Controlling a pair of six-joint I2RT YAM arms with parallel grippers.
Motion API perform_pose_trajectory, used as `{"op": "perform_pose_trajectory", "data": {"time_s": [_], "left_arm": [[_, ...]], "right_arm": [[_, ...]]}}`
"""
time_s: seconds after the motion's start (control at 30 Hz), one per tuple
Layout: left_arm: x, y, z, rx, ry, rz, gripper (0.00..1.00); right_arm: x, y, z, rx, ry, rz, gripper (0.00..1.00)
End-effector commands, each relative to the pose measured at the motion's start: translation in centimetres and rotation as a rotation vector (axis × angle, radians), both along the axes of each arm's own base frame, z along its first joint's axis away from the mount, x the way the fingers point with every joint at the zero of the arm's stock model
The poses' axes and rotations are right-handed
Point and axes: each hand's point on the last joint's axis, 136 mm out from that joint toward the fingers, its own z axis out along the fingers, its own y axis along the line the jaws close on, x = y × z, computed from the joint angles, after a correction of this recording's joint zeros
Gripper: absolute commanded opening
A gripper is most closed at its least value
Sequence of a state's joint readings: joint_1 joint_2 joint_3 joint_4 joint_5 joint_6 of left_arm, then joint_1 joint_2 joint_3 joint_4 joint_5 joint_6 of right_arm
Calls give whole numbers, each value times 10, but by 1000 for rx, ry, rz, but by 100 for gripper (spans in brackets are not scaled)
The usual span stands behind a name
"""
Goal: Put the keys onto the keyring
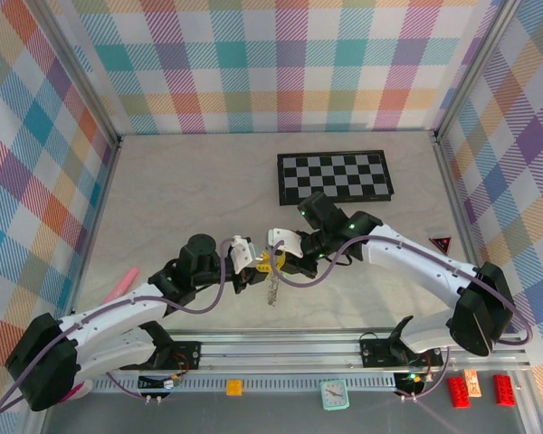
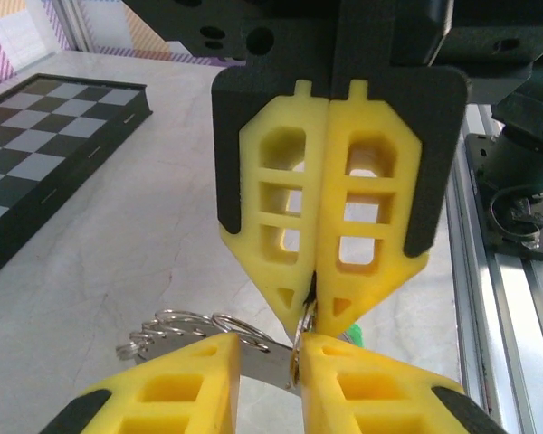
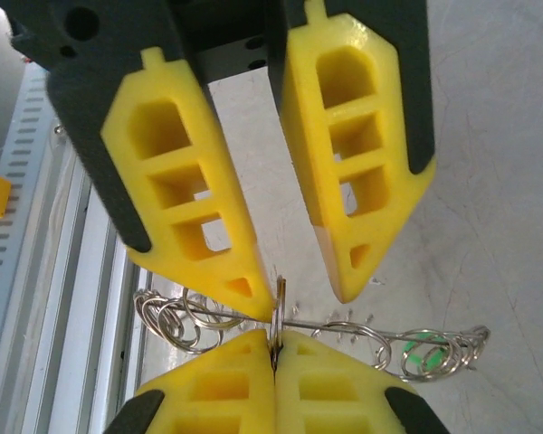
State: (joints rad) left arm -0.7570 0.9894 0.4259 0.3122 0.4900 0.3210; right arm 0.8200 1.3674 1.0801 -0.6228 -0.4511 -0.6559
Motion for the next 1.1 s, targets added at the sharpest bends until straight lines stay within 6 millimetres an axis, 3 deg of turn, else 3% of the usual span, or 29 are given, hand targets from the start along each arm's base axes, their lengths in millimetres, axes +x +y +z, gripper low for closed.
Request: {"op": "perform_pose_trajectory", "data": {"time_s": [0.0, 0.13, 0.23, 0.4, 0.6, 0.83, 1.07], "left_arm": [[-2, -7, 10, -9, -21, -43, 20], [-3, -8, 9, -9, -14, -57, 13], [-5, -8, 10, -10, -24, -63, 1], [-8, -3, 13, -39, -46, -56, 0], [-11, -5, 24, -176, -45, -48, 0], [-11, -5, 23, -210, -50, -50, 0], [-11, -5, 23, -232, -52, -46, 0]], "right_arm": [[-4, 7, 16, 41, -27, 47, 0], [-6, 12, 21, 58, -26, 58, 0], [-8, 14, 25, 87, -20, 58, 0], [-3, 7, 32, 195, -37, -5, 26], [3, 0, 26, 296, 51, -63, 35], [5, 6, 12, 327, 100, -79, 33], [3, 7, 5, 321, 129, -69, 23]]}}
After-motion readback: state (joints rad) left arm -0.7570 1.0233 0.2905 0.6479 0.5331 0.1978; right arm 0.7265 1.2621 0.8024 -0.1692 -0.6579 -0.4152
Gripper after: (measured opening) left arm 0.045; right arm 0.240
